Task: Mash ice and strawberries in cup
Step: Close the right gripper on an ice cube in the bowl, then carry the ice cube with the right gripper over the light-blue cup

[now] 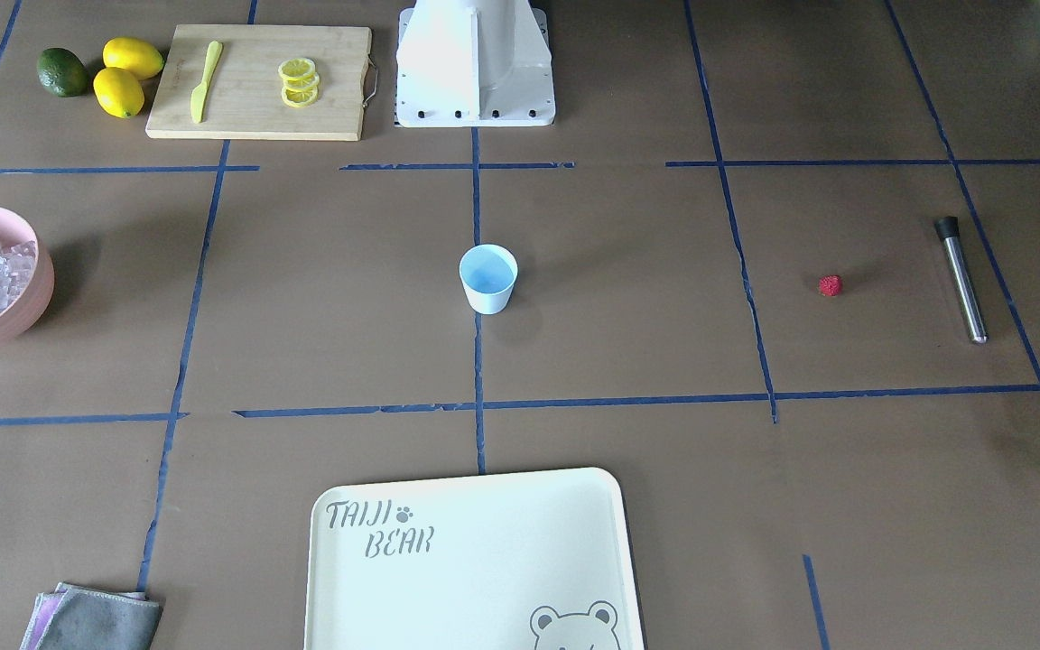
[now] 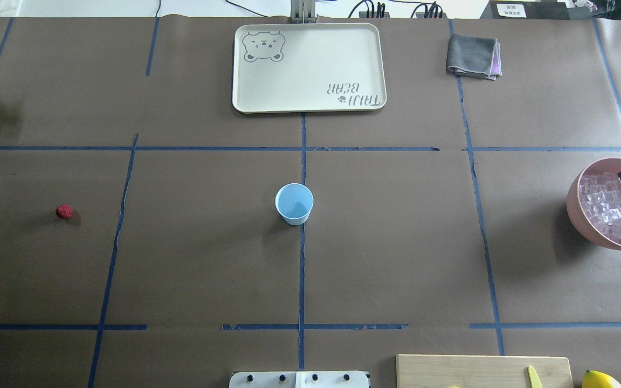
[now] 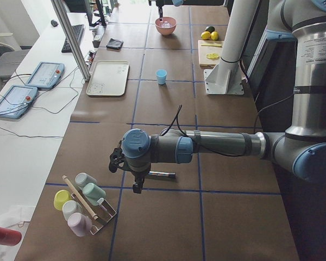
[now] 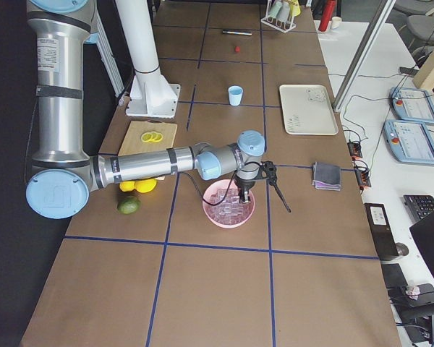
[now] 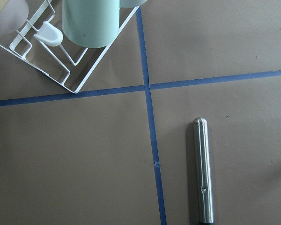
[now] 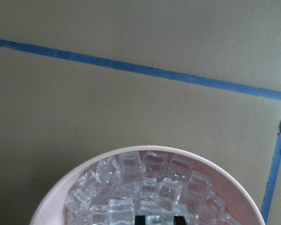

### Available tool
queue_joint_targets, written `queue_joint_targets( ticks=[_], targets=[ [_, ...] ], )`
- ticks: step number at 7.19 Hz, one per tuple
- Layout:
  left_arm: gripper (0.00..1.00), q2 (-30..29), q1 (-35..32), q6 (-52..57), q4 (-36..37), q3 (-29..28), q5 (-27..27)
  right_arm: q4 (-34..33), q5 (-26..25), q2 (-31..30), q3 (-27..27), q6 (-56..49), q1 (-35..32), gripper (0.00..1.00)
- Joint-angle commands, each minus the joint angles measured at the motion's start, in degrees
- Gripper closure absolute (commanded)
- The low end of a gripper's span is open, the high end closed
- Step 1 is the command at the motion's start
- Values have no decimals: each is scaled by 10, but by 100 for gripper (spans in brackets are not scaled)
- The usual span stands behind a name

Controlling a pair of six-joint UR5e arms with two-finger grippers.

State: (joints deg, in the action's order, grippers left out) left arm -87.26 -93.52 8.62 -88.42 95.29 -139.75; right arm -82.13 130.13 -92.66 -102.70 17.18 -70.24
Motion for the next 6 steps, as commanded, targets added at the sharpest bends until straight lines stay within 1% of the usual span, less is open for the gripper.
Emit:
queue_joint_targets(
  ticks=[1, 2, 3, 4, 5, 6],
  targets=[
    [0, 0, 0, 0, 0, 3, 0, -128, 4, 43, -82, -2, -17, 100],
    [0, 0, 0, 0, 0, 3, 0, -215, 5, 109, -97, 3, -17, 100],
    [0, -1, -1, 0, 0, 3, 0, -293, 10, 187, -99, 8, -8, 100],
    [0, 0, 0, 0, 0, 3, 0, -334, 20, 244, -97, 40, 22, 100],
    [0, 0, 0, 0, 0, 3, 0, -334, 19, 287, -96, 148, 72, 100],
    [0, -1, 0, -1, 0, 3, 0, -331, 11, 323, -95, 229, 125, 100]
  ],
)
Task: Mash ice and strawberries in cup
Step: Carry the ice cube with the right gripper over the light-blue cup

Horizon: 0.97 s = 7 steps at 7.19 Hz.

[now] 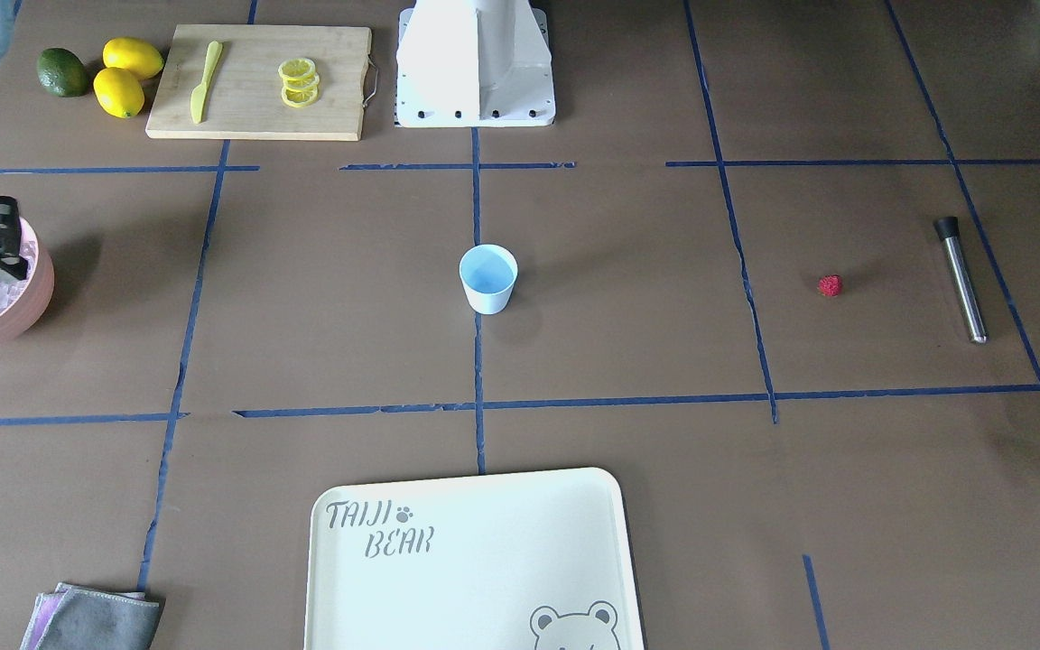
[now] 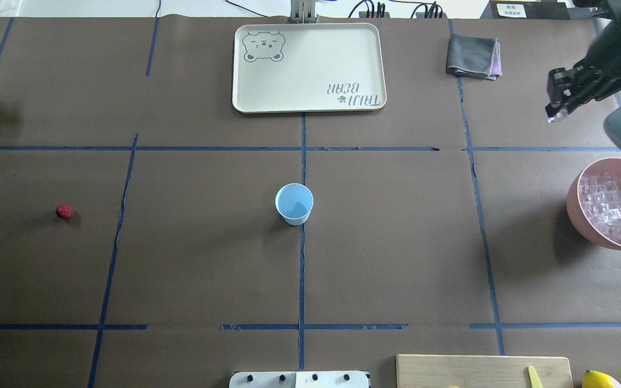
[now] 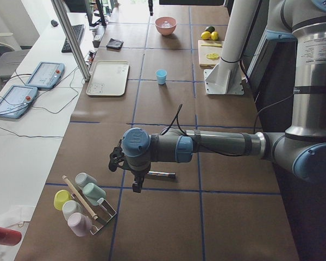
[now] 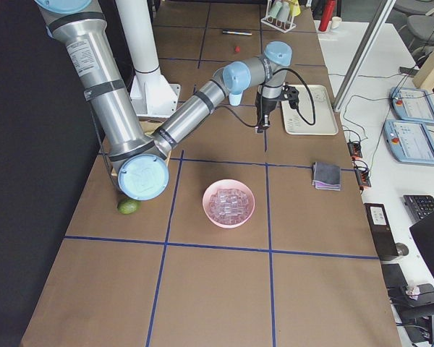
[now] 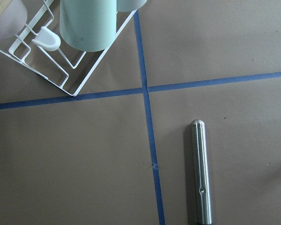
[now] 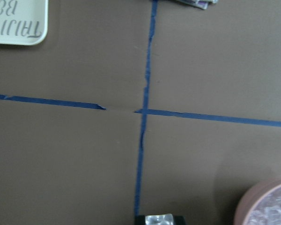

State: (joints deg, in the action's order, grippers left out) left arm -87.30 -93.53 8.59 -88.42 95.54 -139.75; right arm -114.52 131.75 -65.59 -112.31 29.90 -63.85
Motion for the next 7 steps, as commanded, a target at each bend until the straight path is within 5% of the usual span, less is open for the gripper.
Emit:
queue_joint_targets(
  ticks=[1, 3, 4, 5, 7],
  targets=[
    [0, -1, 0, -1, 0, 0, 0, -5, -51, 88, 1, 181, 131, 100],
    [0, 0, 0, -2, -1, 0, 0, 59, -172, 163, 53, 344, 276, 100],
    [0, -1, 0, -1, -1, 0, 0, 141, -201, 186, 119, 407, 311, 100],
    [0, -1, 0, -1, -1, 0, 0, 148, -227, 238, 187, 415, 330, 100],
    [0, 0, 0, -1, -1, 0, 0, 150, -239, 252, 205, 431, 355, 100]
  ],
)
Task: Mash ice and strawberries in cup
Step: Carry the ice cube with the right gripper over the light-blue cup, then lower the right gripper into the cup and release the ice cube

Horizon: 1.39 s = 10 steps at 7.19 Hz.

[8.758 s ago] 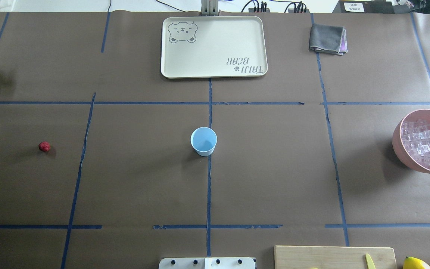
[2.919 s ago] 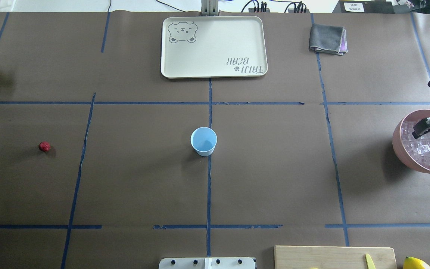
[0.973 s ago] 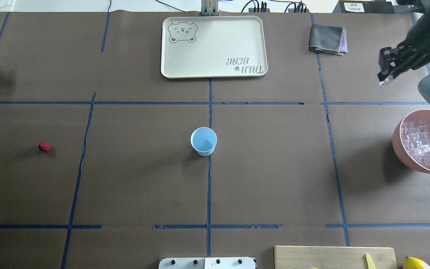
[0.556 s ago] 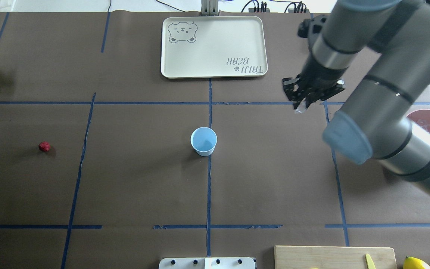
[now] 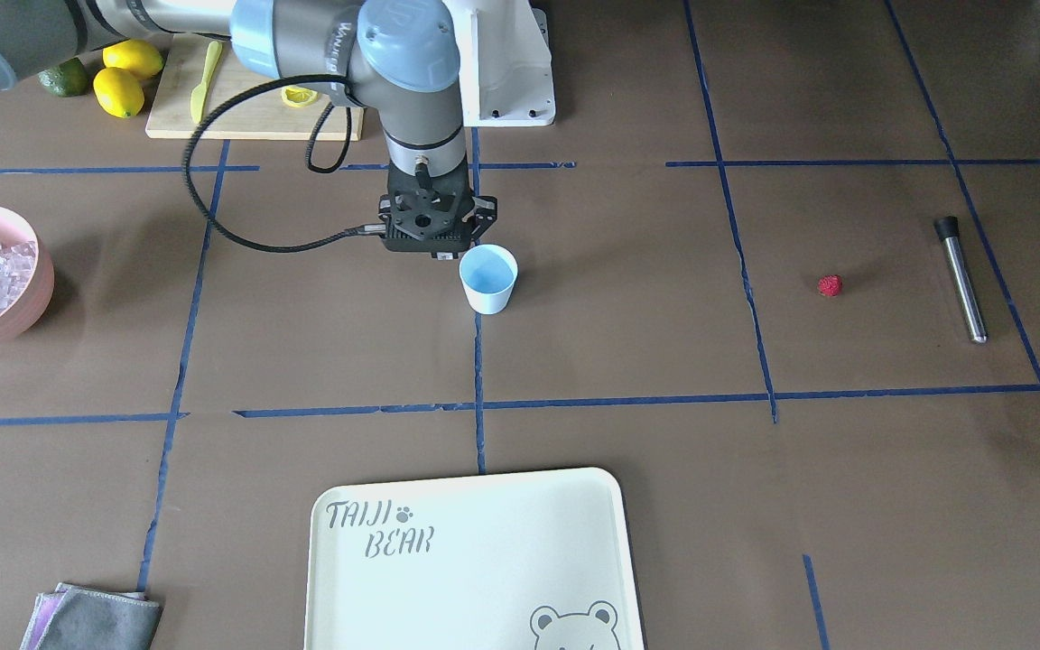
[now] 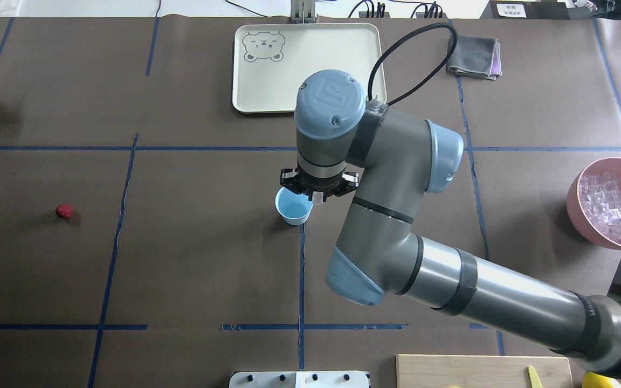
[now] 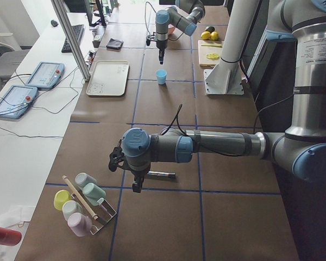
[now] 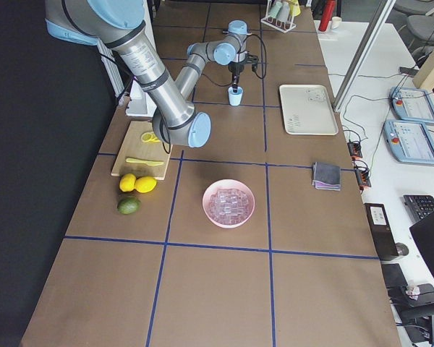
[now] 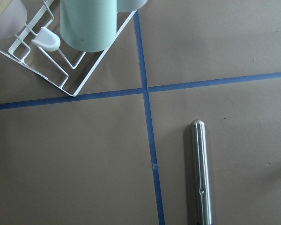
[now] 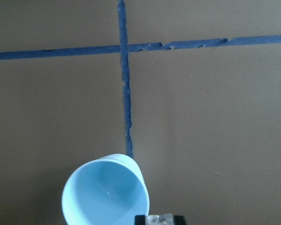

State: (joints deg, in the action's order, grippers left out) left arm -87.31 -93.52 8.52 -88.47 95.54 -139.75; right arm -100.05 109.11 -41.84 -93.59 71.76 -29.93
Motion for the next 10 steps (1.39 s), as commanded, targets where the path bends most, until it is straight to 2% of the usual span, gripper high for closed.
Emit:
queue_joint_targets(
  ticks=[1, 7, 9, 10],
  targets=[
    [0, 0, 0, 0, 0, 0, 0, 6, -13, 27, 30, 14, 19, 100],
    [0, -1, 0, -1, 1, 0, 0, 9, -35, 41, 48, 11, 17, 99],
    [0, -4, 0, -2, 1, 0, 0, 28, -37, 41, 56, 14, 17, 96],
    [0, -4, 0, -2, 1, 0, 0, 29, -36, 41, 56, 14, 17, 82]
  ],
)
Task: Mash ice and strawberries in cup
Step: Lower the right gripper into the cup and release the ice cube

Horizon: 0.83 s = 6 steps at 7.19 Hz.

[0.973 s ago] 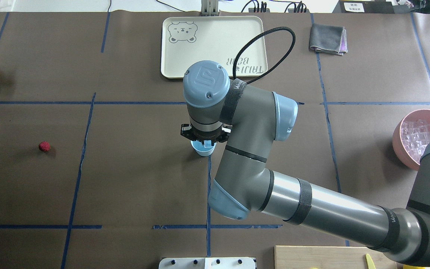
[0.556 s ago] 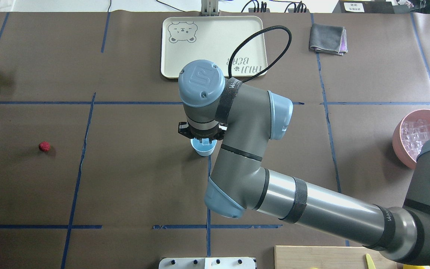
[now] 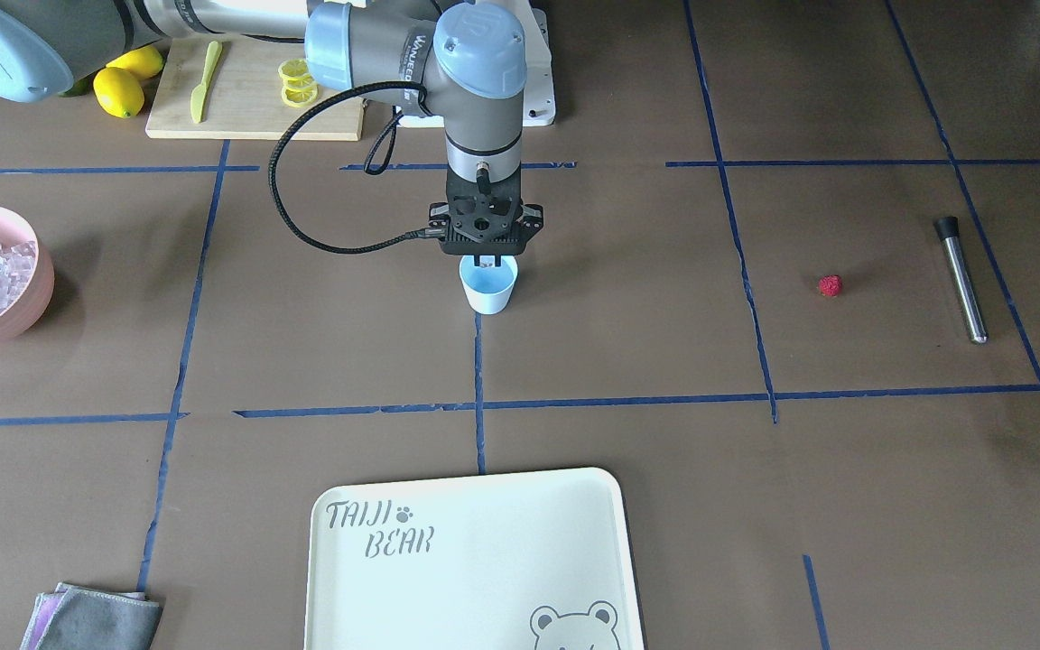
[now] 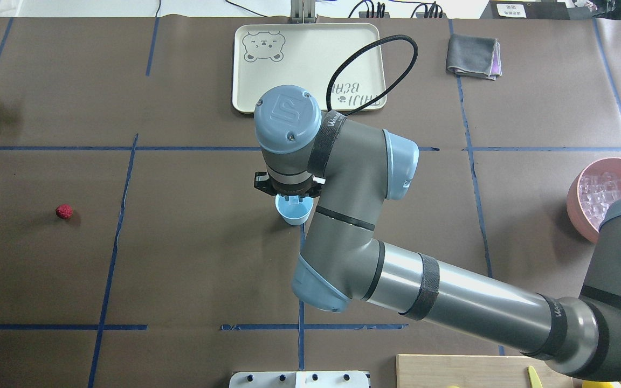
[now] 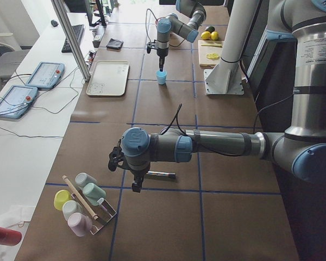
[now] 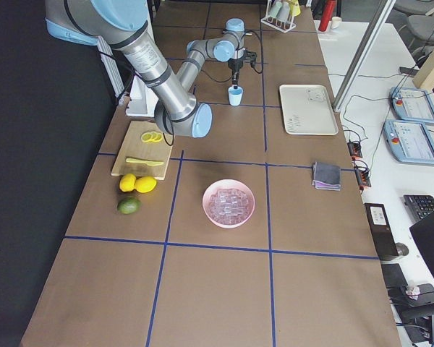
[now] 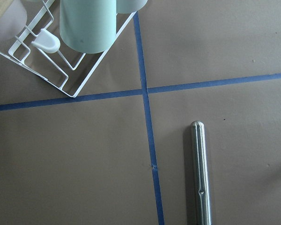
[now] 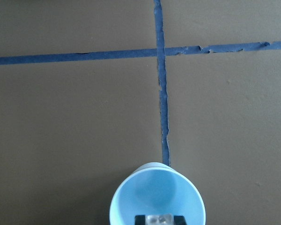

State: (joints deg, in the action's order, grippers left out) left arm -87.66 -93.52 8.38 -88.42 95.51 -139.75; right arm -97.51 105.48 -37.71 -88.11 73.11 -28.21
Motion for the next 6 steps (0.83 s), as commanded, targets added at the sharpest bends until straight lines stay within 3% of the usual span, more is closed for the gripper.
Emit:
queue_joint_targets(
  ticks=[1, 2, 6],
  targets=[
    [0, -1, 0, 0, 0, 0, 0, 4, 0, 1, 1, 1, 0, 47],
    [0, -1, 0, 0, 0, 0, 0, 7, 0, 0, 1, 1, 0, 21],
    [0, -1, 0, 1, 0, 0, 0, 7, 0, 0, 1, 1, 0, 16]
  ],
)
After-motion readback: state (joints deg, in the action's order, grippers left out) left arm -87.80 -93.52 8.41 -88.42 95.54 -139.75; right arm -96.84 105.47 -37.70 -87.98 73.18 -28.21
